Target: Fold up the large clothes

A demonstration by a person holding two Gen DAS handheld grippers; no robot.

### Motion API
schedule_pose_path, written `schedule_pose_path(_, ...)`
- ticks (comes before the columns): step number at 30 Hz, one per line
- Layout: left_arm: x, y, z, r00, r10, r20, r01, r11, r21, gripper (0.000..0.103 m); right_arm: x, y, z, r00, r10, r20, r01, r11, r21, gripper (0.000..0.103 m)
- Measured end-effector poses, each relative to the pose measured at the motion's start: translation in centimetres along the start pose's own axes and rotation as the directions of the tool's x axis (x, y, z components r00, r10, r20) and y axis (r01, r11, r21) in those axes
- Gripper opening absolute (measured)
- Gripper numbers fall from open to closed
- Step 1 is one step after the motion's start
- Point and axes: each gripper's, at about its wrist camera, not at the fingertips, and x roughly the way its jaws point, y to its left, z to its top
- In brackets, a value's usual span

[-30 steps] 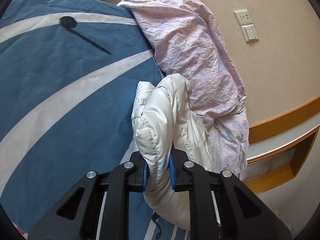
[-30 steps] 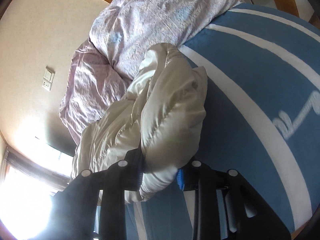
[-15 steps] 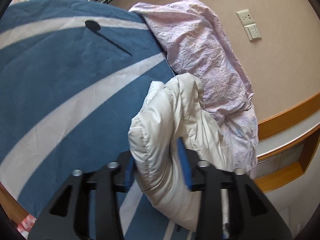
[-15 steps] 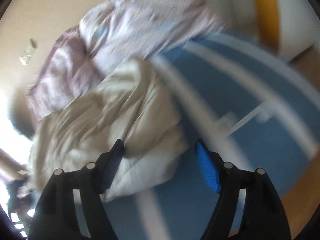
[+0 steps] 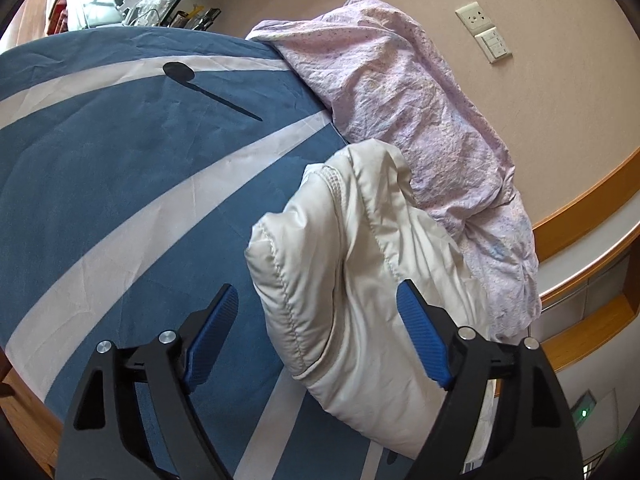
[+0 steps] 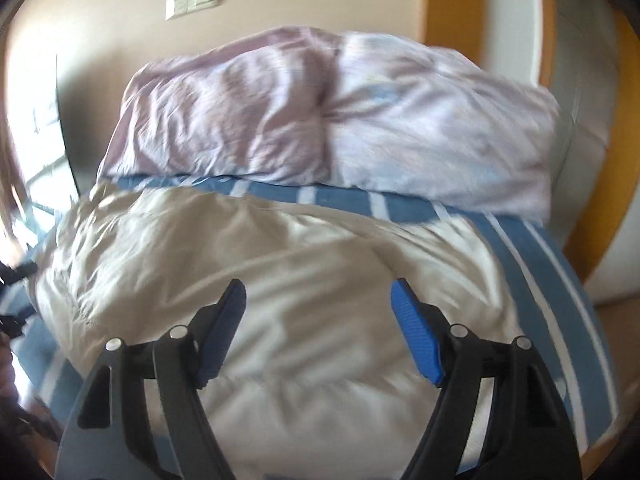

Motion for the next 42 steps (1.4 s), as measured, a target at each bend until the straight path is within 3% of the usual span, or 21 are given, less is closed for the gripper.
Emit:
schedule_pose_path(4,0.5,-0.1,-0.1,1.000,-0.002,-0.015,0.002,1.000,0.007,0.082,2.1,1.5,0.3,0.999,0.015,-0.051,-0.016,1.000,-0.014,0.075)
schedule_pose_path(18,3.0,-1.2,0.2,0.999,-0.011,-0.045,0.010,1.000,-0.018,0.082,4.9,3.6,-0.6,0.996,-0.001,-0.086,-0.003,0.999,-0.047,0.075)
schedule_pose_path(26,3.6,-1.2,0.1,0.999,-0.024,-0.042,0.022,0.999,-0.040,0.082,7.5,4.2,-1.3,0.989,-0.030,-0.145,0.018,0.996,-0.083,0.084)
schedule_pose_path(35,3.7,-2.6,-0.2,1.000,-0.017,-0.001,0.017,1.000,-0.022,0.081,8.3,4.7,-2.1,0.989,-0.058,-0.135,0.041,0.992,-0.123,0.087)
schedule_pose_path(42,3.8,-2.2,-0.2,1.000,-0.013,0.001,0.013,0.999,-0.047,0.079,6.7,3.9,-2.3,0.990,-0.055,-0.131,0.036,0.989,-0.143,0.081)
